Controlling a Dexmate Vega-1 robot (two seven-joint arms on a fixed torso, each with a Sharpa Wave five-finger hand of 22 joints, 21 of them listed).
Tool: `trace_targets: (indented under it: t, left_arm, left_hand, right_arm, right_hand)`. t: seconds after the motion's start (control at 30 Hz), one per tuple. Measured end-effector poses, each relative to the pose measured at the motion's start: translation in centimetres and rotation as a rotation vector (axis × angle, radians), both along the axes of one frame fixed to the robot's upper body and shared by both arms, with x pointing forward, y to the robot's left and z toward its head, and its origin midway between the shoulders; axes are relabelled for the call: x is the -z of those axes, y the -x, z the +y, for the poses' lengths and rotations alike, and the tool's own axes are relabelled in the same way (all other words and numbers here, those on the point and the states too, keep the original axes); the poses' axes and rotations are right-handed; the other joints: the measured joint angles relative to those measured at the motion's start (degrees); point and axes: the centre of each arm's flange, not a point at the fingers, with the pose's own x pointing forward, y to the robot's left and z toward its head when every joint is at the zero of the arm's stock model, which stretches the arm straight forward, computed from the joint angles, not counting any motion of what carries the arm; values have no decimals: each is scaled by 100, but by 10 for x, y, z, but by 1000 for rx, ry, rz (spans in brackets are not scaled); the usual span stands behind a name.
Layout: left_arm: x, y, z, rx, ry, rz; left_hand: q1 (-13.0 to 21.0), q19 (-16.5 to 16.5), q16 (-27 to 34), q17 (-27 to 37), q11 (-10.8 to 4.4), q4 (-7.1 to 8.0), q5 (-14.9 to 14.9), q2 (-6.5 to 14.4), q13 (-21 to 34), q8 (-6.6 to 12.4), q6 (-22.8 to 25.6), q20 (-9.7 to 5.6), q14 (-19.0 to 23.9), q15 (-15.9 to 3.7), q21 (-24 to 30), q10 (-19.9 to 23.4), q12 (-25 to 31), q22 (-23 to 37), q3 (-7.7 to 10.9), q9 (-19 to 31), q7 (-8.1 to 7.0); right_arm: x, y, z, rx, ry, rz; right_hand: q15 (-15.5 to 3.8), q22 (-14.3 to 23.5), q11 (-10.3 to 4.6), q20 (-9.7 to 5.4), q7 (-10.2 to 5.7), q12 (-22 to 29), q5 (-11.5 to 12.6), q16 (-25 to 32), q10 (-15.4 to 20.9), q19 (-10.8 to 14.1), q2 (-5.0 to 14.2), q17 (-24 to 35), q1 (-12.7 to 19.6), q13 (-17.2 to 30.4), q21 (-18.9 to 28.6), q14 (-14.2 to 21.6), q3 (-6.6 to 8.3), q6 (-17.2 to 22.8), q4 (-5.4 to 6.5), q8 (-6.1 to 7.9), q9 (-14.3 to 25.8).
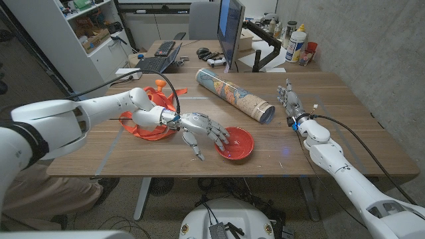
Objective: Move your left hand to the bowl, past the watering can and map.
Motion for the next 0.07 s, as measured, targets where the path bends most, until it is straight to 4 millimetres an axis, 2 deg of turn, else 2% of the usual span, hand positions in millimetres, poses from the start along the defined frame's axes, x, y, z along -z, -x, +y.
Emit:
trace_targets:
  t: [0.07]
  left_arm:
    - [1,0,0,-1,-1,2]
  left_hand:
    - [6,0,0,0,-31,0,4,6,0,0,9,0,0,0,0,31,0,0,0,0,9]
  right_arm:
    - [0,0,0,0,0,0]
  right_hand:
    - [0,0,0,0,0,0,0,0,0,0,0,0,0,0,0,0,0,0,0,0,0]
